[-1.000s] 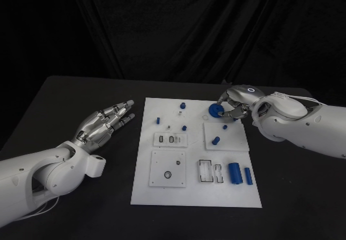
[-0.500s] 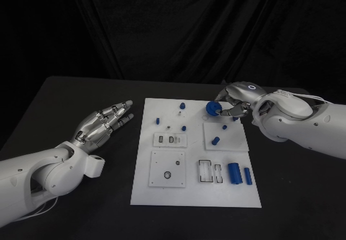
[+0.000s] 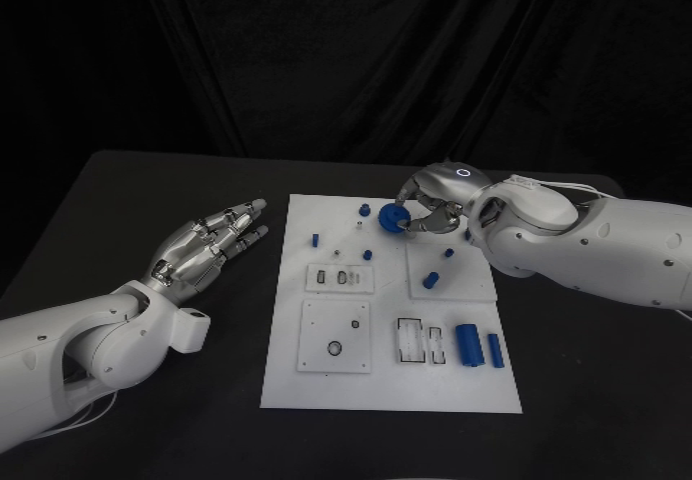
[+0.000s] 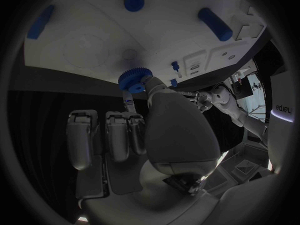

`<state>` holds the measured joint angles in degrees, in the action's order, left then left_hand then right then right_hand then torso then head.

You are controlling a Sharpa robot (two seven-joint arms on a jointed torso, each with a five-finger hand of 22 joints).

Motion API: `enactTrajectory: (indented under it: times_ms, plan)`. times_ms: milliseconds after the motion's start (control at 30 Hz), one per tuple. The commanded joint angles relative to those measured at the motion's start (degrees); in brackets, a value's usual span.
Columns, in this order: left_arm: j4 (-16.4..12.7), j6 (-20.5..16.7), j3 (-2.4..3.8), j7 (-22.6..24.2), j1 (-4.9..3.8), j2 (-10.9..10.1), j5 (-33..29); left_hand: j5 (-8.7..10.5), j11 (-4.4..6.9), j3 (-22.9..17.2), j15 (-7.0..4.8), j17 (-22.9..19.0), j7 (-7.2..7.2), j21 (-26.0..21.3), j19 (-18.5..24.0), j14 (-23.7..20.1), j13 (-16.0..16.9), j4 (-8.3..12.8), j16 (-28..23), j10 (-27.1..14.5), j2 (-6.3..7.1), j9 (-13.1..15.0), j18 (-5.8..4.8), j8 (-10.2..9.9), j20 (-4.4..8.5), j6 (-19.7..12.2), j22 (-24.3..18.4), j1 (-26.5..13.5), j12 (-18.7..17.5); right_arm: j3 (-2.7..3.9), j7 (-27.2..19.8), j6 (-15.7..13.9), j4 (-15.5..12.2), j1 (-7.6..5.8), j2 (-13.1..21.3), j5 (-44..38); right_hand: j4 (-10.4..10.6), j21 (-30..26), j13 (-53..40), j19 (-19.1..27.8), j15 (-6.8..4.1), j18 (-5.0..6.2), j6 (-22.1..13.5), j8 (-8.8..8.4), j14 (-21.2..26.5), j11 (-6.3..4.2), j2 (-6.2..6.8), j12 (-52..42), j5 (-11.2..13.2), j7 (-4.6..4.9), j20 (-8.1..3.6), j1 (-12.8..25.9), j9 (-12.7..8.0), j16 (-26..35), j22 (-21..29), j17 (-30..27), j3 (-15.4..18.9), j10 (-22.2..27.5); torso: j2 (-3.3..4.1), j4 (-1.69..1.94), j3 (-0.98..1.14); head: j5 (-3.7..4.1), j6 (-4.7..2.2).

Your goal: Assemble the parts on the task board

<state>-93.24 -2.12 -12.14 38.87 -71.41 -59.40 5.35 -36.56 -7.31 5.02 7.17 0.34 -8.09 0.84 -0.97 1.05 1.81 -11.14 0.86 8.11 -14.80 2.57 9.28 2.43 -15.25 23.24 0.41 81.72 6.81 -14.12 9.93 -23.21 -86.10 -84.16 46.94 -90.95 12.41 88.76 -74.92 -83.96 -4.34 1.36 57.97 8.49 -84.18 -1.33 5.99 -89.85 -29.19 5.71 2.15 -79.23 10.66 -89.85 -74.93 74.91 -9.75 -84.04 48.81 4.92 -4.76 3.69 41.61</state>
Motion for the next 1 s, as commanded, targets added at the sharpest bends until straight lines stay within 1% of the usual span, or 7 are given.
enactTrajectory:
  times_ms: [33,167,400,567,833,933,1000]
  plan:
    - [-0.01,1.04,0.03,9.01,0.03,0.20,0.15,-0.37,-0.47,-0.43,0.57,0.09,-0.35,-0.14,0.10,-0.04,0.00,0.05,-0.03,-0.10,-0.17,0.04,1.18,0.11,-0.44,-0.04,0.09,0.10,-0.01,0.06,0.38,0.95,1.05,-0.07,-1.48,-0.40,-0.09,0.20,-15.08,-5.14,0.08,-1.00,2.25,1.97,-5.82,0.41,-0.06,-0.15,0.25,-2.24,-0.04,0.22,7.94,-0.15,-14.43,15.09,-0.45,-5.96,0.05,0.12,-0.01,0.26,0.11]
    - [0.05,1.14,0.03,8.98,0.03,0.37,0.15,-0.37,-0.49,-0.49,0.62,0.09,-0.36,-0.14,0.10,-0.04,0.00,0.06,-0.04,-0.10,-0.18,0.04,1.18,0.11,-0.47,-0.08,0.09,0.08,-0.01,0.08,0.08,1.02,1.97,0.04,-3.41,-0.40,-0.22,0.19,-15.08,-5.13,0.21,-1.00,1.98,1.78,-5.82,0.50,-0.09,-0.15,0.51,-2.09,0.06,0.18,7.99,-0.15,-14.43,15.09,-0.58,-5.96,0.08,0.26,-0.05,0.43,0.08]
    - [0.13,1.21,0.03,8.95,0.03,0.50,0.15,-0.37,-0.49,-0.49,0.62,0.09,-0.36,-0.14,0.10,-0.04,0.00,0.06,-0.04,-0.10,-0.18,0.04,1.18,0.11,-0.47,-0.08,0.09,0.08,-0.01,0.12,-0.35,0.97,3.32,0.29,-6.13,-0.40,-0.35,0.14,-15.08,-5.10,0.32,-0.99,1.83,1.67,-5.82,0.63,-0.11,-0.15,0.71,-2.00,0.14,0.11,8.02,-0.15,-14.40,15.09,-0.70,-5.96,0.10,0.09,-0.03,0.41,0.37]
    - [0.14,1.25,0.03,8.91,0.03,0.55,0.15,-0.37,-0.49,-0.49,0.62,0.09,-0.36,-0.14,0.10,-0.04,0.00,0.06,-0.04,-0.10,-0.18,0.04,1.18,0.11,-0.47,-0.08,0.09,0.08,-0.01,0.14,-0.39,1.13,3.97,0.42,-7.05,-0.40,-0.46,0.08,-15.08,-5.04,0.53,-0.97,1.63,1.49,-5.82,0.86,-0.11,-0.15,1.24,-1.81,0.31,0.19,8.09,-0.15,-14.37,15.09,-0.79,-5.96,0.11,0.24,-0.06,0.59,0.30]
    - [0.31,1.40,0.03,8.84,0.03,0.70,0.15,-0.37,-0.54,-0.64,0.72,0.09,-0.39,-0.13,0.08,-0.02,0.00,0.10,-0.02,-0.11,-0.17,0.04,1.19,0.11,-0.52,-0.08,0.09,0.03,-0.01,0.17,-0.35,1.49,4.25,0.50,-7.75,-0.40,-0.56,-0.09,-15.08,-4.90,0.73,-0.91,1.36,1.27,-5.82,1.05,-0.09,-0.15,1.72,-1.63,0.48,0.28,8.13,-0.15,-14.27,15.09,-0.85,-5.96,0.04,-0.01,0.03,0.22,0.53]
    - [0.40,1.49,0.03,8.82,0.03,0.80,0.15,-0.37,-0.54,-0.64,0.72,0.09,-0.39,-0.13,0.08,-0.02,0.00,0.10,-0.02,-0.11,-0.17,0.04,1.19,0.11,-0.52,-0.08,0.09,0.03,-0.01,0.17,-0.39,1.85,4.19,0.53,-7.86,-0.40,-0.67,-0.24,-15.08,-4.78,0.94,-0.86,0.52,0.66,-5.82,1.22,-0.06,-0.15,2.20,-1.34,0.72,0.42,8.04,-0.15,-14.19,15.09,-1.00,-5.96,0.05,0.08,0.01,0.21,0.59]
    - [0.52,1.55,0.03,8.79,0.03,0.88,0.15,-0.37,-0.54,-0.64,0.72,0.09,-0.39,-0.13,0.08,-0.02,0.00,0.10,-0.02,-0.11,-0.17,0.04,1.19,0.11,-0.52,-0.08,0.09,0.03,-0.01,0.17,-0.45,1.98,4.15,0.53,-7.89,-0.40,-0.74,-0.73,-15.08,-4.38,1.03,-0.69,-2.13,-1.14,-5.82,1.23,0.04,-0.15,3.75,-1.13,0.98,0.65,7.34,-0.15,-13.93,15.09,-1.33,-5.96,0.05,0.08,0.03,0.15,0.59]
